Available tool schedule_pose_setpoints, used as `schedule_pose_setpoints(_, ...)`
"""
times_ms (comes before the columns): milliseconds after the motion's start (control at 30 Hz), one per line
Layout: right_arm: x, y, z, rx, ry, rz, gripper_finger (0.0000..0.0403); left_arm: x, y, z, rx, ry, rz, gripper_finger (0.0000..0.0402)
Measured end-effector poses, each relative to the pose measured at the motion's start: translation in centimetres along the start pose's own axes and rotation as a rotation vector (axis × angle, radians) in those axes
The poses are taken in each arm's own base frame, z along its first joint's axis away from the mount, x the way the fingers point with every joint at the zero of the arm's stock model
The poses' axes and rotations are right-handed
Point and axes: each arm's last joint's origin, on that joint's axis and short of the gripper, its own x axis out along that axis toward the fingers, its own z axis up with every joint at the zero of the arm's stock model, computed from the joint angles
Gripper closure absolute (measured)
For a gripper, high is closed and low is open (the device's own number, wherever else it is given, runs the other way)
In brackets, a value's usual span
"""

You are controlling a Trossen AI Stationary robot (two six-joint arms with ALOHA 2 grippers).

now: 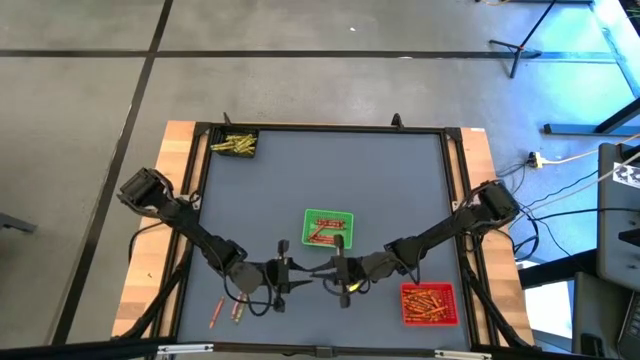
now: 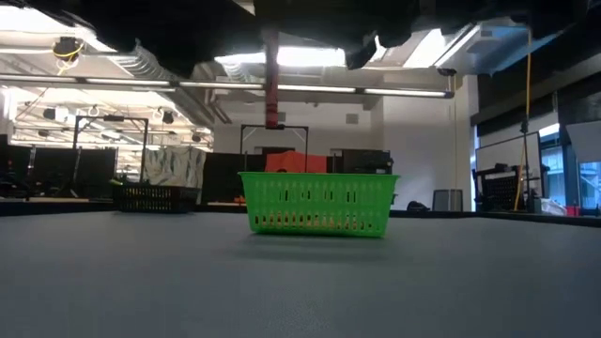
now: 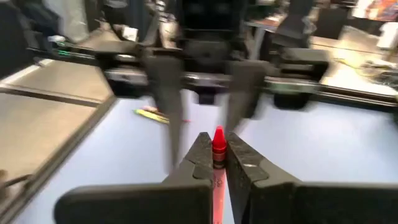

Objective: Sort crayons
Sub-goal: Put the red crayon into the green bin

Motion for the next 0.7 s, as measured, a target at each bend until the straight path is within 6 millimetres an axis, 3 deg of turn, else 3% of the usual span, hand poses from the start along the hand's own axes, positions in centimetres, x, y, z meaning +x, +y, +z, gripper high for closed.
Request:
schedule_pose_setpoints(200,-1.5,-1.0,1.8,-0.05,0.061,-0.111,0.0385,-1.2,-0.5,0.2,0.043,0.032,0.015,0.0297)
schedule_pose_setpoints(400,-3.0,-3.7,3.4,-0.082,0.148,-0.192,0.0388,-1.4,-0.5,-0.1,0.063,0.051,0.041,0.0297)
schedule_pose_setpoints(533,-3.4,-6.4,3.3,-0.095,0.24,-0.242,0.0387,-1.4,-0.5,0.0,0.06,0.048,0.045,0.0297)
schedule_pose_setpoints(700,-3.0,-9.3,1.8,-0.018,0.366,-0.212,0.0378,-1.4,-0.5,-0.1,0.061,0.05,0.044,0.0297)
